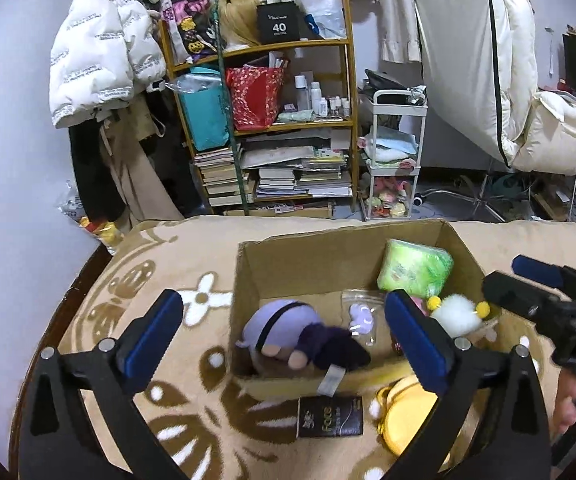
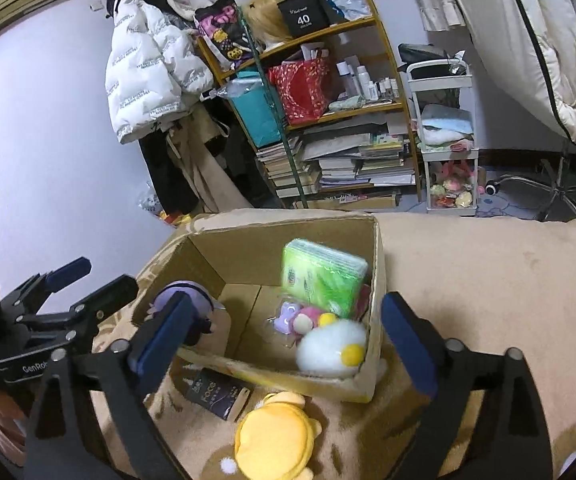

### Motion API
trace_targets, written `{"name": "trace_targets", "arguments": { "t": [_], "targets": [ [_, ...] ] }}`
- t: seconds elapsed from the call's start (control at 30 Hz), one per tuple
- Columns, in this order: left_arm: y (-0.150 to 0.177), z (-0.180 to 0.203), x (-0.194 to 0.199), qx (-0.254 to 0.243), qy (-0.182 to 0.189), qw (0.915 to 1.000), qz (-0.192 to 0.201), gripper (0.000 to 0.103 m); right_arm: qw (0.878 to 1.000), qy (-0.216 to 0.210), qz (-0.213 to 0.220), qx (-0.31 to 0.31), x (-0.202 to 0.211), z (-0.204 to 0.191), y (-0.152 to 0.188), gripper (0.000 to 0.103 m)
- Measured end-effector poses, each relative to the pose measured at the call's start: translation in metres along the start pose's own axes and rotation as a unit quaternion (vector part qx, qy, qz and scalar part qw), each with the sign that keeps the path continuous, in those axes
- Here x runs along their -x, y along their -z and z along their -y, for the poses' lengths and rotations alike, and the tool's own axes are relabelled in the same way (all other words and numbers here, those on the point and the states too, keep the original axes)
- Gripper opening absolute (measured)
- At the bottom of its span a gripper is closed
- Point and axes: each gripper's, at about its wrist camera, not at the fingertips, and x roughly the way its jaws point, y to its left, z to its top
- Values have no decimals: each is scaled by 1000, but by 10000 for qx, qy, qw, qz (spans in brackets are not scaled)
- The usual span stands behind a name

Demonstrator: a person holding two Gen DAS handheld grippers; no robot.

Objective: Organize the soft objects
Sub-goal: 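Lift both items over the cardboard box and open both tools to drop them, then move both tools back toward the yellow plush and black Face tissue pack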

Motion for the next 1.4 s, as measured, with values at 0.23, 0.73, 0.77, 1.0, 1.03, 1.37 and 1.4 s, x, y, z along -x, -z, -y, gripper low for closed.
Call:
{"name": "trace_targets", "arguments": {
  "t": [0.23, 0.73, 0.77, 1.0, 1.03, 1.37, 1.4],
  "targets": [
    [17, -8, 34, -70, -99, 9999, -64, 101, 9996, 170, 119, 177, 32, -12, 3, 103],
    [60, -13, 97, 71, -49, 9999, -108, 101, 9986, 285, 222, 386, 79, -42, 36, 103],
    [62, -12, 98, 100, -44, 9999, -118, 101, 9985, 317, 203, 396, 80, -42, 38, 103],
    [76, -14, 100, 97, -38, 9998, -162, 101, 9971, 527, -100, 542, 67, -45, 54, 103],
    [77, -15, 97, 156, -38, 9996, -215, 101, 9968, 540, -137, 579, 65, -46, 55, 103],
    [84, -32, 72, 389, 26, 9982, -455, 101, 9879, 756, -484, 1262, 35, -65, 71, 103],
    [84, -33, 68, 410, 50, 9980, -486, 101, 9864, 789, -561, 1329, 29, -67, 73, 103]
  ]
}}
